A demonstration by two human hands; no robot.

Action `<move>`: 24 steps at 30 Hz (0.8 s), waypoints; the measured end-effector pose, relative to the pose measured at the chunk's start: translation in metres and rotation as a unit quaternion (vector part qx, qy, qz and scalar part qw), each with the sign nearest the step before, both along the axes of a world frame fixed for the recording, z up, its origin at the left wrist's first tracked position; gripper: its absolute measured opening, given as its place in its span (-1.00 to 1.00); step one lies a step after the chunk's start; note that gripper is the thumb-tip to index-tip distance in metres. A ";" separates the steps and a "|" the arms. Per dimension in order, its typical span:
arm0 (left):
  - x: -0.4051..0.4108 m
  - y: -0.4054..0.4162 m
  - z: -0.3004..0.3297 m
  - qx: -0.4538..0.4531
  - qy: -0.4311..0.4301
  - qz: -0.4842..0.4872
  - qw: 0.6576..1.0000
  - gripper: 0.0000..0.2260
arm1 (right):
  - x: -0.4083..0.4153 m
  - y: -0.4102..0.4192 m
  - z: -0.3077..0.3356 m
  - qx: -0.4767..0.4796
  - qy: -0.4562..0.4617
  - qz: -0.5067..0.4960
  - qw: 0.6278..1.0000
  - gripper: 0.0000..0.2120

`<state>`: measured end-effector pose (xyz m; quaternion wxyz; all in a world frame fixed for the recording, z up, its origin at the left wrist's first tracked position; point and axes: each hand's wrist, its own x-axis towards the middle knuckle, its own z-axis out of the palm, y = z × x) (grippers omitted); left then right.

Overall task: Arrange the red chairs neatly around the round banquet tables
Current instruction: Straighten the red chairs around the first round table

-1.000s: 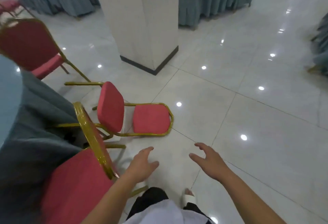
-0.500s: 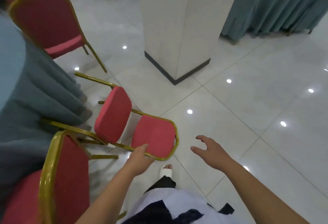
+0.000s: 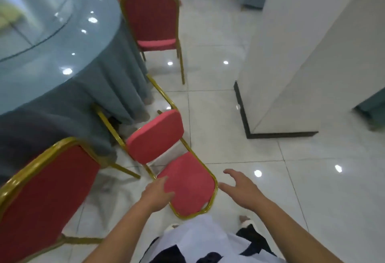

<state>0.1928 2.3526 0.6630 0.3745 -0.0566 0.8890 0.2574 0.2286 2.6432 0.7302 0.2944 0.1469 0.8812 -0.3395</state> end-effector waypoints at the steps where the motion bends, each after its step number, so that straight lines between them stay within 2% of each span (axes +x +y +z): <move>1: 0.008 0.014 0.004 0.008 0.009 0.045 0.999 -0.31 | -0.011 0.017 -0.004 0.000 0.002 0.032 0.999 -0.39; 4: 0.036 0.055 0.010 0.022 0.035 0.194 0.980 -0.50 | -0.032 0.071 -0.014 0.008 -0.001 0.124 0.992 -0.39; 6: 0.060 0.080 0.012 0.003 0.034 0.254 0.967 -0.52 | -0.040 0.106 -0.017 0.020 -0.013 0.175 0.984 -0.39; 14: 0.152 0.156 -0.011 -0.001 -0.064 0.349 0.935 -0.41 | -0.030 0.189 -0.048 0.073 -0.069 0.276 0.956 -0.38; 19: 0.190 0.176 -0.044 -0.053 -0.117 0.320 0.939 -0.37 | -0.015 0.194 -0.082 0.126 -0.111 0.338 0.926 -0.37; 24: 0.192 0.173 -0.089 -0.009 -0.144 0.376 0.915 -0.40 | -0.011 0.182 -0.126 0.170 -0.138 0.373 0.902 -0.36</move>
